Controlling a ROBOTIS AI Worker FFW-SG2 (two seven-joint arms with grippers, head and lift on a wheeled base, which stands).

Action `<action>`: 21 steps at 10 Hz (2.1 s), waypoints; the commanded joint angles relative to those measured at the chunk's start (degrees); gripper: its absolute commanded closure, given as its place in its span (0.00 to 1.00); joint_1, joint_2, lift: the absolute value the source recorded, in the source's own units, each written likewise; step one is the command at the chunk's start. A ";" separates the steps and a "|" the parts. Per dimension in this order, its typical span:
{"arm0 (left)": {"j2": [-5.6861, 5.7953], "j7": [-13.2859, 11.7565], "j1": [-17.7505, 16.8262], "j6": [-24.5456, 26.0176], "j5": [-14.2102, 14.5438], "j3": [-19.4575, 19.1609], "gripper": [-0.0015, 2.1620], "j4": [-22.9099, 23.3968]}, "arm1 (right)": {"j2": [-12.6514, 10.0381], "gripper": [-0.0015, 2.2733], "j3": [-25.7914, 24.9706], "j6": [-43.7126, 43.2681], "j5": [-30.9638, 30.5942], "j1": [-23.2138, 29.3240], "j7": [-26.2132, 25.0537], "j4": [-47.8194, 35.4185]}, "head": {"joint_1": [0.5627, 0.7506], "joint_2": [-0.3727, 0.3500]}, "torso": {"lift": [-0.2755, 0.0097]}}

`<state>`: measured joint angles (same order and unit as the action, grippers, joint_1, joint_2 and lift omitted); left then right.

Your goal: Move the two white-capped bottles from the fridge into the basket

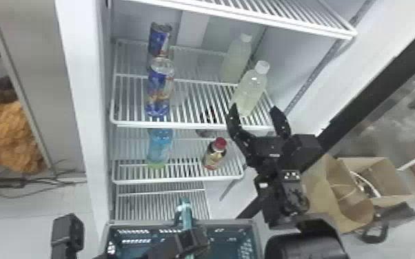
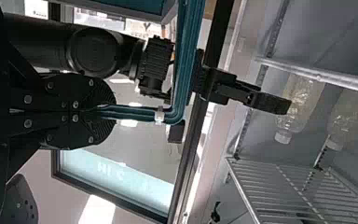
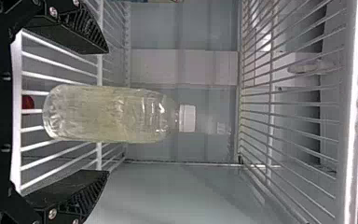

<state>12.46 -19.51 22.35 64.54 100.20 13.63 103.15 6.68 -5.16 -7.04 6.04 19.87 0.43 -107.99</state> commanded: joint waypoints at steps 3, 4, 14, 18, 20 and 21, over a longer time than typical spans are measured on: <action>0.02 0.00 -0.14 0.00 0.00 0.20 0.55 0.00 | 0.53 0.06 0.02 -1.40 -0.33 -5.11 0.01 4.84 | 0.70 0.03 | 0.97; 0.02 0.00 -0.28 0.00 0.00 0.20 0.55 0.00 | 0.62 0.06 0.02 -1.68 -0.44 -6.10 -0.08 5.69 | 0.70 0.03 | 0.97; 0.02 -0.09 -0.28 0.00 0.23 0.31 0.55 0.00 | 1.58 0.43 1.05 -1.68 0.70 -10.74 -0.25 8.64 | 0.70 0.03 | 0.97; -0.07 -0.09 -0.14 -0.14 0.23 0.08 0.55 0.00 | 1.58 0.43 0.70 1.69 6.41 -5.11 0.10 -3.03 | 0.70 0.03 | 0.97; -0.07 -0.09 0.00 -0.14 0.23 0.08 0.55 0.00 | 1.58 0.43 -0.44 7.46 8.93 -0.75 1.42 -11.19 | 0.70 0.03 | 0.97; -0.07 -0.09 0.00 -0.14 0.23 -0.03 0.55 0.00 | 1.58 0.43 -0.67 10.13 10.75 1.64 1.94 -15.13 | 0.70 0.03 | 0.97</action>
<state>12.39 -19.60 22.36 64.40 100.43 13.67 103.15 8.26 -5.66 1.54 15.82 20.25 2.37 -120.91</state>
